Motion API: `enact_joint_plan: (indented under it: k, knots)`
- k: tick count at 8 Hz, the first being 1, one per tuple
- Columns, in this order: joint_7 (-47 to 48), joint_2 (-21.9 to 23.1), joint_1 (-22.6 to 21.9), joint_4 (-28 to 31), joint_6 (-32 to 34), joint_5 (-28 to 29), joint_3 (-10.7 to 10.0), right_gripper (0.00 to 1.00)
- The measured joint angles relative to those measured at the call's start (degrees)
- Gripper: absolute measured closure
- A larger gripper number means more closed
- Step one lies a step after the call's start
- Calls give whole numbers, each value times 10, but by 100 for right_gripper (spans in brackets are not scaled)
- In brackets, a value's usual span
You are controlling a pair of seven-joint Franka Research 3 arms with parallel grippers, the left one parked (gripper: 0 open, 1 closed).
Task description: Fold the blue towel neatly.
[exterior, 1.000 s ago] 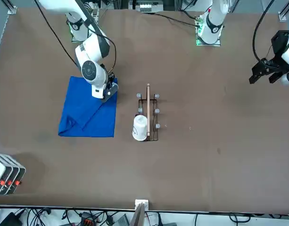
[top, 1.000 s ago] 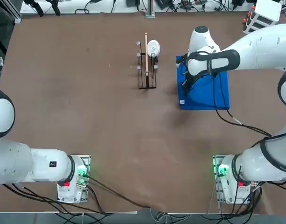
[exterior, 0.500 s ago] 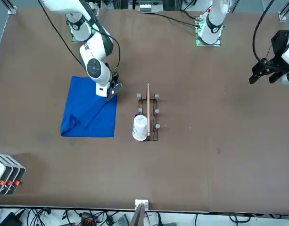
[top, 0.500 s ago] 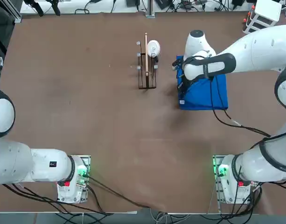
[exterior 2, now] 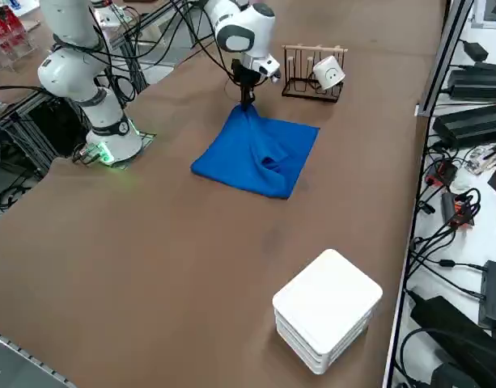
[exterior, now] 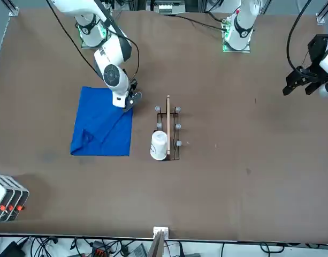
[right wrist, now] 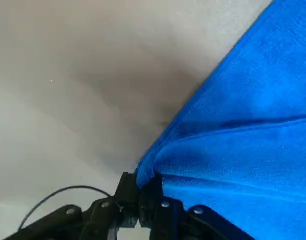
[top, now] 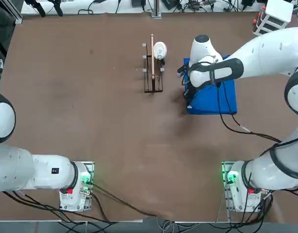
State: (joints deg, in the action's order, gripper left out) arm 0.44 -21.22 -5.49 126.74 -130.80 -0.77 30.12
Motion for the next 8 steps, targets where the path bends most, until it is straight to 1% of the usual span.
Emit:
enact_joint_plan:
  k: [3, 4, 6, 8]
  knots:
    - [37, -1, -18, 0, 0, 0, 0, 97]
    - [41, -1, -22, 0, 0, 0, 0, 95]
    - [42, -2, -23, 1, 5, 0, -1, 84]
    - [45, -2, -23, -1, 6, 0, -1, 48]
